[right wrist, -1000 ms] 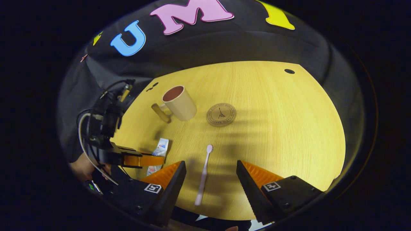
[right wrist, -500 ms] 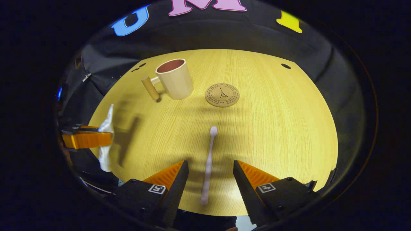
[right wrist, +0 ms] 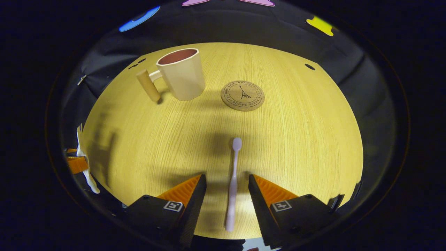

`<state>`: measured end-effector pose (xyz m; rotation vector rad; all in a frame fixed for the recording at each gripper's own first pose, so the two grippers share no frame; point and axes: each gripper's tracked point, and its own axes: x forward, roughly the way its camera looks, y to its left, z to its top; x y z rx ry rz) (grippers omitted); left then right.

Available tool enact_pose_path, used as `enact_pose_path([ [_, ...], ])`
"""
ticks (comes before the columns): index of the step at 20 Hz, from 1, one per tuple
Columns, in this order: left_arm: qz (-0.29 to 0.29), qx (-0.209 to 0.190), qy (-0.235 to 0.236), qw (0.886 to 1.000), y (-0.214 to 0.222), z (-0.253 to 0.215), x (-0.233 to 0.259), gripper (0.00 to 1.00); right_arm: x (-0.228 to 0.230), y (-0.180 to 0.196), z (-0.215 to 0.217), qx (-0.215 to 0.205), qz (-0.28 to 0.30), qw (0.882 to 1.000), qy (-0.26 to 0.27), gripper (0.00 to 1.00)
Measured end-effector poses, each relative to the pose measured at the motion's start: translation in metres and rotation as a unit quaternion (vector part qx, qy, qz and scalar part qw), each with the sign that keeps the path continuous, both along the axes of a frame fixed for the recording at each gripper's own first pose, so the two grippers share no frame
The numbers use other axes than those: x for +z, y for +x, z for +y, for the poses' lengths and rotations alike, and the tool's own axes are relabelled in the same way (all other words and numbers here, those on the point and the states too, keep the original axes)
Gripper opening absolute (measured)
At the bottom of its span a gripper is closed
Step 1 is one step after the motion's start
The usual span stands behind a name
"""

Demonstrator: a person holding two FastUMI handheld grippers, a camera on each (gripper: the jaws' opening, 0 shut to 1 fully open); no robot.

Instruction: Put the toothbrush and toothpaste on the desktop into the cup, then pick up the cup and place it on the coaster on the desktop.

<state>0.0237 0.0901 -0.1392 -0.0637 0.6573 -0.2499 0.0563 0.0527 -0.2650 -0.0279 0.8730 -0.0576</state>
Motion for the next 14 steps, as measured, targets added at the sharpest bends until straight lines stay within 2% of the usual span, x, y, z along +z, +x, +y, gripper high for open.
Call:
enact_pose_path([
  [1, -0.001, 0.0, -0.001, 1.0, -0.001, 0.004, 0.001, 0.16, -0.002, 0.001, 0.001, 0.0, 0.005, 1.0, -0.005, 0.8],
  [3, -0.002, 0.0, -0.005, 1.0, 0.0, 0.009, 0.001, 0.16, -0.005, 0.001, 0.003, 0.0, 0.012, 1.0, -0.008, 0.56],
  [4, -0.003, 0.0, -0.007, 1.0, 0.0, 0.01, 0.002, 0.16, -0.005, 0.001, 0.0, -0.005, 0.017, 1.0, -0.011, 0.59],
  [5, -0.003, 0.0, -0.009, 1.0, -0.002, 0.01, 0.002, 0.16, -0.005, 0.002, -0.004, -0.011, 0.02, 1.0, -0.012, 0.53],
  [7, -0.005, 0.001, -0.01, 1.0, -0.003, 0.012, 0.004, 0.16, -0.007, 0.001, -0.004, -0.023, 0.032, 0.999, 0.004, 0.24],
  [8, -0.006, 0.001, -0.01, 1.0, -0.003, 0.013, 0.005, 0.16, -0.008, 0.002, -0.001, -0.023, 0.033, 0.999, 0.017, 0.23],
  [9, -0.007, 0.002, -0.01, 1.0, -0.003, 0.014, 0.005, 0.16, -0.008, 0.0, 0.001, -0.023, 0.036, 0.999, 0.022, 0.27],
  [10, -0.009, 0.003, -0.01, 1.0, -0.003, 0.013, 0.006, 0.16, -0.007, 0.001, 0.001, -0.017, 0.034, 0.999, 0.022, 0.16],
  [14, -0.019, 0.005, -0.011, 1.0, 0.001, 0.002, 0.012, 0.16, -0.006, 0.002, 0.003, 0.025, 0.019, 0.999, 0.012, 0.08],
])
